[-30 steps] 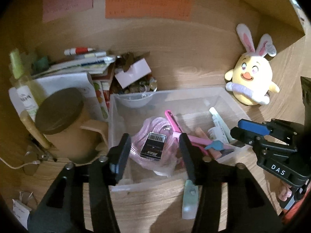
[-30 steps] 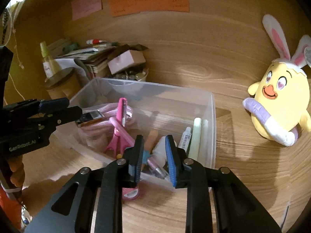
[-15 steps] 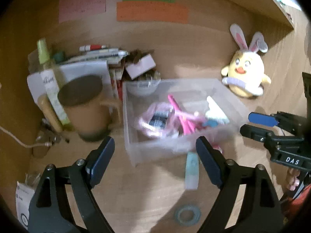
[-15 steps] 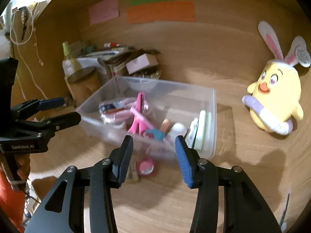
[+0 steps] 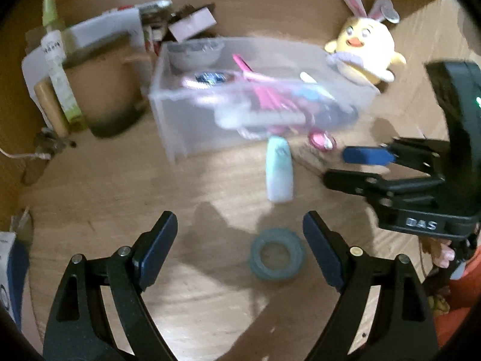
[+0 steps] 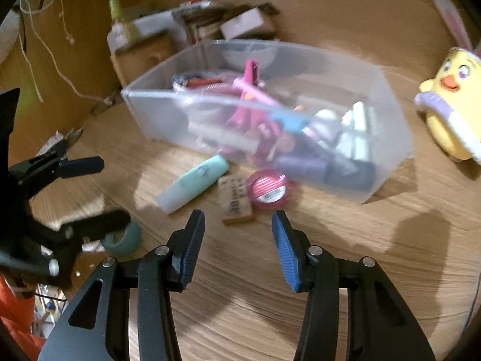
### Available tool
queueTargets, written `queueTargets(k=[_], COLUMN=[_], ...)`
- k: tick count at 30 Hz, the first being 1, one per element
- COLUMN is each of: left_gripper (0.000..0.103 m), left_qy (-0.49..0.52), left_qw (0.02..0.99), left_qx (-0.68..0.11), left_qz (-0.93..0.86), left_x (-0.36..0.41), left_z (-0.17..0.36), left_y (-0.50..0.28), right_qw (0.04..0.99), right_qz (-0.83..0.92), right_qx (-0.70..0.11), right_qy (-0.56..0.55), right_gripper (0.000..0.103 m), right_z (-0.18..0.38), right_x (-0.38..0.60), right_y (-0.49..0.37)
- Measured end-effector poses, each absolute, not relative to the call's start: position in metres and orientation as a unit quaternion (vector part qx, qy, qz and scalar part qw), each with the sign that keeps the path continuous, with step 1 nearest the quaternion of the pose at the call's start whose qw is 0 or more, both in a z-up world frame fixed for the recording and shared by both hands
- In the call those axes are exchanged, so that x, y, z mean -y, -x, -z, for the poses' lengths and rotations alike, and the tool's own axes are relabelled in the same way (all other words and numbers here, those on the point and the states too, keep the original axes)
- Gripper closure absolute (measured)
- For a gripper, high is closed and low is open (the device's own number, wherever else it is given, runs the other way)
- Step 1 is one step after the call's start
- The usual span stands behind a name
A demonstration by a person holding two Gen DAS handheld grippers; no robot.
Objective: Organize objects
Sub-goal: 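Grasp the blue tape roll with the left tool while the right grasps the eraser, then carry tape roll and eraser into the clear box and release both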
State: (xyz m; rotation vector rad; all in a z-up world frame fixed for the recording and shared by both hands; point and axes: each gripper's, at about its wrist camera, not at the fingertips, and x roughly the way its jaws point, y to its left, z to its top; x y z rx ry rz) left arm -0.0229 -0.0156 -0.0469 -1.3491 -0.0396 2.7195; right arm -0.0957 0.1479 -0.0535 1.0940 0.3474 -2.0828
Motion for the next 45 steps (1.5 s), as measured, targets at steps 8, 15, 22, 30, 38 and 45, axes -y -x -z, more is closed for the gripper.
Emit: queueTargets(k=[8, 15, 22, 30, 38, 45], left_gripper=[0.028, 0.064, 0.064, 0.064, 0.064, 0.064], left_qy=[0.446, 0.446, 0.440, 0.396, 0.340, 0.335], left_qw=[0.073, 0.069, 0.060, 0.052, 0.050, 0.055], left_qx=[0.008, 0.013, 0.029, 0.036, 0.022, 0.009], left_qz=[-0.892, -0.892, -0.896, -0.916, -0.939, -0.941], left_x=[0.004, 0.007, 0.014, 0.019, 0.020, 0.014], left_z=[0.054, 0.059, 0.053, 0.019, -0.024, -0.040], left_y=[0.006, 0.000, 0.001, 0.016, 0.044, 0.079], right_qw=[0.362, 0.371, 0.388, 0.380, 0.353, 0.325], right_qz=[0.816, 0.816, 0.813, 0.838, 0.874, 0.896], right_qx=[-0.165, -0.180, -0.162, -0.129, -0.103, -0.080], right_qy=[-0.420, -0.405, -0.403, -0.369, -0.318, -0.291], right_gripper=[0.072, 0.079, 0.080, 0.080, 0.080, 0.080], right_z=[0.062, 0.062, 0.057, 0.026, -0.015, -0.038], right_x=[-0.130, -0.127, -0.137, -0.160, -0.175, -0.179], right_y=[0.097, 0.087, 0.068, 0.060, 0.076, 0.103])
